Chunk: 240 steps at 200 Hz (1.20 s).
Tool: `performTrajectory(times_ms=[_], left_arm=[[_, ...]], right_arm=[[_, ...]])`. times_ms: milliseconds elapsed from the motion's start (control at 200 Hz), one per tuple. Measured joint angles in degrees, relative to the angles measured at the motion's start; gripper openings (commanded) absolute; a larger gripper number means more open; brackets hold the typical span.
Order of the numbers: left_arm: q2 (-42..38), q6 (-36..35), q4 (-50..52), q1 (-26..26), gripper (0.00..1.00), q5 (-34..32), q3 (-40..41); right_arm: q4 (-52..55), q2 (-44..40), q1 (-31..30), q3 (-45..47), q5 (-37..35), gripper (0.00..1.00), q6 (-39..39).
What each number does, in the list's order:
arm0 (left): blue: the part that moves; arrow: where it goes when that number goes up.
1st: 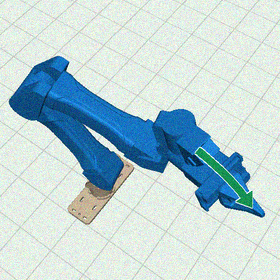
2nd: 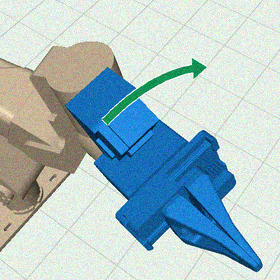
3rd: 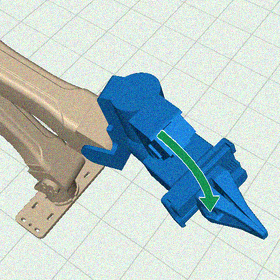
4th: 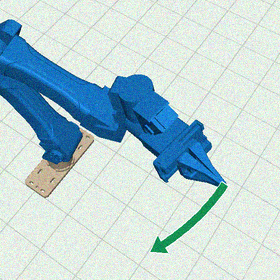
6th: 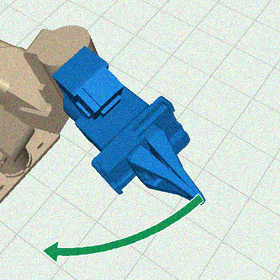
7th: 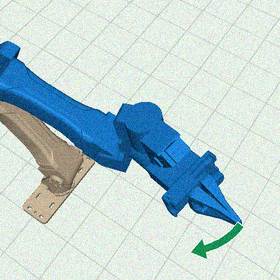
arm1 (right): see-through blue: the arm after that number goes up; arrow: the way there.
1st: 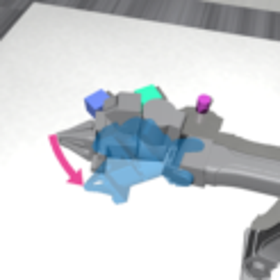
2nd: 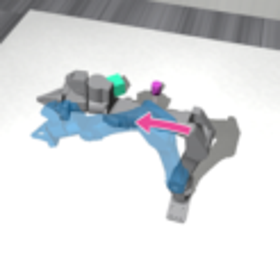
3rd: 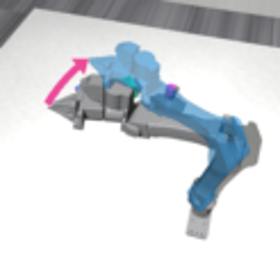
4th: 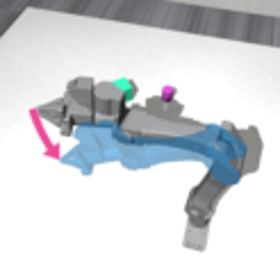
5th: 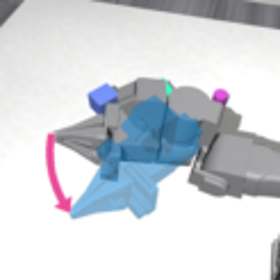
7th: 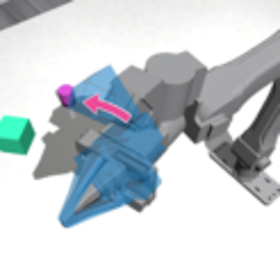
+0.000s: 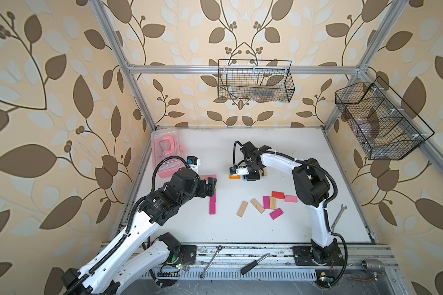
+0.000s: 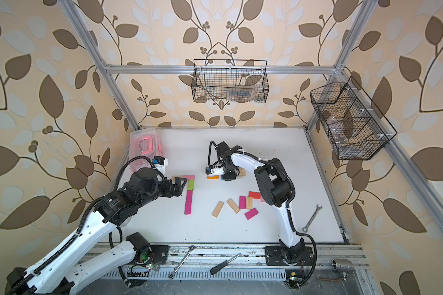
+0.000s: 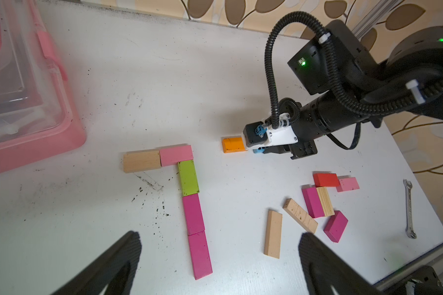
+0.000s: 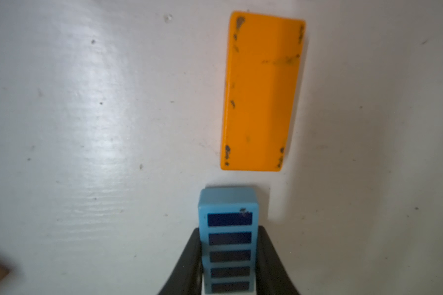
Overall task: Assemble the number 7 with building blocks
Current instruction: Place the building block at the center of the board.
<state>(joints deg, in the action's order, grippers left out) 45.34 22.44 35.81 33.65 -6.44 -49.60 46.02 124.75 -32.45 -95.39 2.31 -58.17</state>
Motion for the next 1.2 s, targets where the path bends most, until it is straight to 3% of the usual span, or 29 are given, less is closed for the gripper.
performTrajectory(times_ms=[480,650,740,830,850,875,890,1200], left_arm=[[0.0,0.0,0.0,0.0,0.99,0.0,0.1],[0.0,0.0,-0.1,0.0,0.99,0.0,0.2],[0.2,0.0,-0.1,0.0,0.99,0.0,0.2],[0.6,0.0,-0.1,0.0,0.99,0.0,0.2],[0.7,0.0,-0.1,0.0,0.99,0.1,0.3],[0.7,0.0,-0.1,0.0,0.99,0.1,0.3],[0.8,0.0,-0.1,0.0,0.99,0.1,0.3],[-0.5,0.0,-0.8,0.0,0.99,0.4,0.7]], right_arm=[[1.6,1.6,0.2,-2.6,0.0,0.18,0.5],[-2.3,-4.6,1.7,7.4,-0.4,0.22,4.0],[-3.9,-9.7,2.5,14.7,-0.9,0.37,6.2],[-6.1,-14.4,2.2,20.3,-1.7,0.6,8.4],[-6.6,-15.5,1.9,21.4,-1.8,0.71,9.4],[-7.4,-16.7,1.5,22.7,-2.0,0.94,9.4],[-7.9,-17.6,1.1,23.5,-2.1,0.99,9.9],[-15.7,-29.7,-10.8,34.5,-2.6,1.0,13.2]])
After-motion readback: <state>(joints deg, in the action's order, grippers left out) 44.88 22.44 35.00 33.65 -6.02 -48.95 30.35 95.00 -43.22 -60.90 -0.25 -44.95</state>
